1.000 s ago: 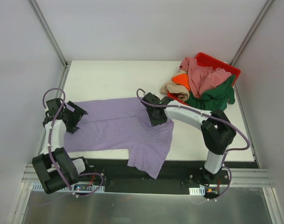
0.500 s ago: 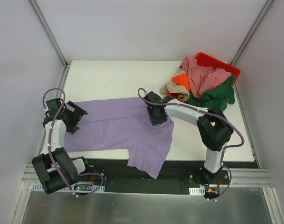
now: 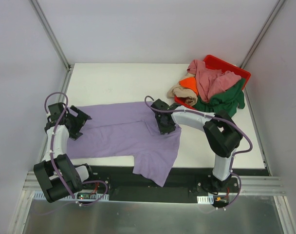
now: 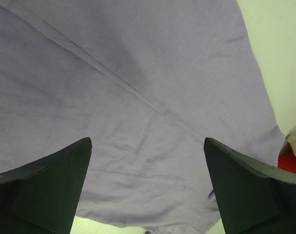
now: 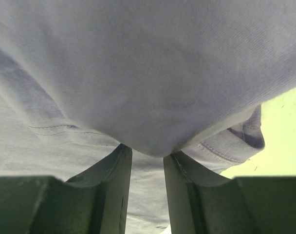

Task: Fold and stack the t-shirts
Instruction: Fold the flattened tshirt in 1/3 of the way

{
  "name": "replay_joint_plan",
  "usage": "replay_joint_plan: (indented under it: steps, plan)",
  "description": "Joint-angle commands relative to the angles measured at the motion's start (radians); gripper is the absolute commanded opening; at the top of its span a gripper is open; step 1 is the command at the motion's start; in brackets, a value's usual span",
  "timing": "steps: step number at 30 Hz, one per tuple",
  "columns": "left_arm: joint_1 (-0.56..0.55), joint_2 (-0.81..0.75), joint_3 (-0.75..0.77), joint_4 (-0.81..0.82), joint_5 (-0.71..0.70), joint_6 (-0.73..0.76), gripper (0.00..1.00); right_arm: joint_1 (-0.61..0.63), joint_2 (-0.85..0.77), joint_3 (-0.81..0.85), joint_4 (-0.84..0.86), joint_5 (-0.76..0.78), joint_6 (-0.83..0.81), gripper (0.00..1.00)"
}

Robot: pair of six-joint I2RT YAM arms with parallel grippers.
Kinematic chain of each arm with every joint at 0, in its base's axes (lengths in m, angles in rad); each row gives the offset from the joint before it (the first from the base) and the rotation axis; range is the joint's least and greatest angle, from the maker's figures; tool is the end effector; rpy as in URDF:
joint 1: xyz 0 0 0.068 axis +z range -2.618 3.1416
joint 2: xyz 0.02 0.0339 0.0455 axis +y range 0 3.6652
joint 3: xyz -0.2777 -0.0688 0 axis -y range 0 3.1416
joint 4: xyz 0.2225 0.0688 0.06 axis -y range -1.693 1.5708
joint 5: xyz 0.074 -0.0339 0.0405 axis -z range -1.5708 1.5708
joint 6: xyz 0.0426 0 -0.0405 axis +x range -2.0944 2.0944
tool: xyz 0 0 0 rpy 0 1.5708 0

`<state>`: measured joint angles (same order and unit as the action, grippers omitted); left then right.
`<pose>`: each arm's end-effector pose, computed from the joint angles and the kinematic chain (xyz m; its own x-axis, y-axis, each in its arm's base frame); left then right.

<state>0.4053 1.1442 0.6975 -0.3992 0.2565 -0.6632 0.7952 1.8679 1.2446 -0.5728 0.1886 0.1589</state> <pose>0.1955 0.0721 0.2381 -0.4025 -0.8207 -0.4056 -0.6022 0.5710 -0.5579 0.2573 0.2510 0.1901 -0.7467 -0.5395 -0.3890 -0.5420 0.8326 -0.1144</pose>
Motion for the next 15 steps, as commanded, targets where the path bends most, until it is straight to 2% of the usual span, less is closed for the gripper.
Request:
replay_joint_plan:
  steps: [1, 15]
  plan:
    - [-0.003, -0.006, 0.026, 0.008, 0.000, -0.006, 0.99, 0.006, -0.019, 0.001, 0.014, 0.000, 0.024, 0.33]
    - [-0.005, -0.008, 0.030, 0.008, 0.007, -0.003, 0.99, 0.013, -0.050, 0.085, -0.038, 0.084, -0.012, 0.24]
